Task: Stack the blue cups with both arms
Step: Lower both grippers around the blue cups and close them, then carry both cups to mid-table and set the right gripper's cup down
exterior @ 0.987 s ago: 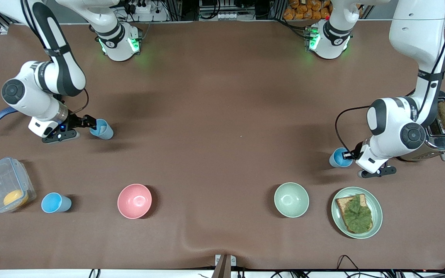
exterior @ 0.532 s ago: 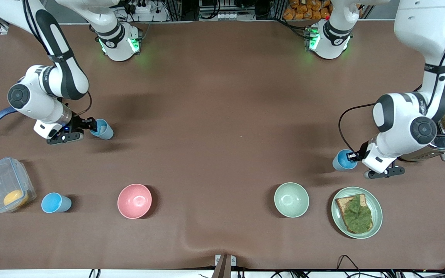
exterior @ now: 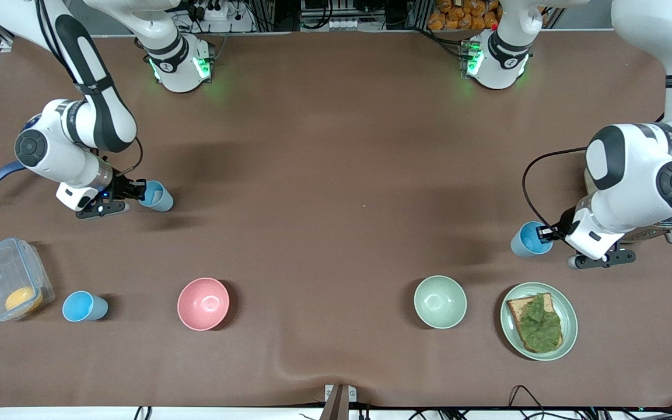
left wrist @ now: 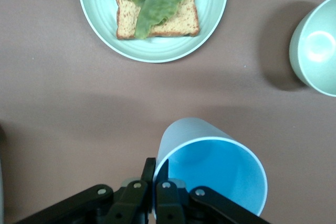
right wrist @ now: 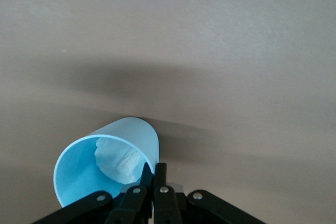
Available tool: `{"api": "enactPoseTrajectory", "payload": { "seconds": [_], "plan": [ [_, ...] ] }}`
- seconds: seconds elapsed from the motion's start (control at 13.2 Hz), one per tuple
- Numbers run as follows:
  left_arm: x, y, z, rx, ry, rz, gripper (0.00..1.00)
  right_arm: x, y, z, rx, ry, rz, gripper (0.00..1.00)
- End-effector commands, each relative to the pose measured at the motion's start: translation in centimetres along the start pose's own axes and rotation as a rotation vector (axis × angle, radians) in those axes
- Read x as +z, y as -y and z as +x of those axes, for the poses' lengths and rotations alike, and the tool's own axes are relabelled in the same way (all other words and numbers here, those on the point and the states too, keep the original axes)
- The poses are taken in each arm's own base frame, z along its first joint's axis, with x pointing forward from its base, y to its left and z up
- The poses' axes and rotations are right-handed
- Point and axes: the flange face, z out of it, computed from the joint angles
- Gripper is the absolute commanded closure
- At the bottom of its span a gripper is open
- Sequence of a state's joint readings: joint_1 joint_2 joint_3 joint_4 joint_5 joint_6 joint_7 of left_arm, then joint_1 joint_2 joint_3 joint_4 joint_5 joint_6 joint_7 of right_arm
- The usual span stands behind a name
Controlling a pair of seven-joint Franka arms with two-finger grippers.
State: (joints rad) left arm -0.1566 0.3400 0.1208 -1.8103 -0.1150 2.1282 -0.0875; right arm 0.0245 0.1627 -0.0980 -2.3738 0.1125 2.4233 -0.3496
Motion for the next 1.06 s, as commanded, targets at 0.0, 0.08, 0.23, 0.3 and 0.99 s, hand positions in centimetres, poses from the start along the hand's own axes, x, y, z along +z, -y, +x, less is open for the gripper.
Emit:
{"api": "enactPoseTrajectory", "payload": {
  "seconds": [0.0,0.08,0.23,0.3,0.99],
  "plan": [
    [-2.3,0.0,-0.7,0.03,0.021,-0.013,1.0,-3.6,3.2,1.4,-0.034,-0.024,0.045,1.0],
    [-4.1,-0.1,-1.2,0.041,0.017,-0.018,1.0,-4.6,4.7,2.2,-0.047,-0.035,0.053,1.0],
    [-8.5,-0.4,-2.1,0.062,0.036,-0.029,1.0,-6.0,8.9,3.5,-0.019,-0.025,0.06,1.0],
    [-10.1,-0.7,-2.0,0.066,0.055,-0.036,1.0,-6.8,11.5,3.9,-0.001,-0.026,0.06,1.0],
    [-11.6,-7.3,-2.4,0.163,0.069,-0.056,1.0,-5.7,40.2,2.9,0.26,-0.058,0.055,1.0]
  ]
}}
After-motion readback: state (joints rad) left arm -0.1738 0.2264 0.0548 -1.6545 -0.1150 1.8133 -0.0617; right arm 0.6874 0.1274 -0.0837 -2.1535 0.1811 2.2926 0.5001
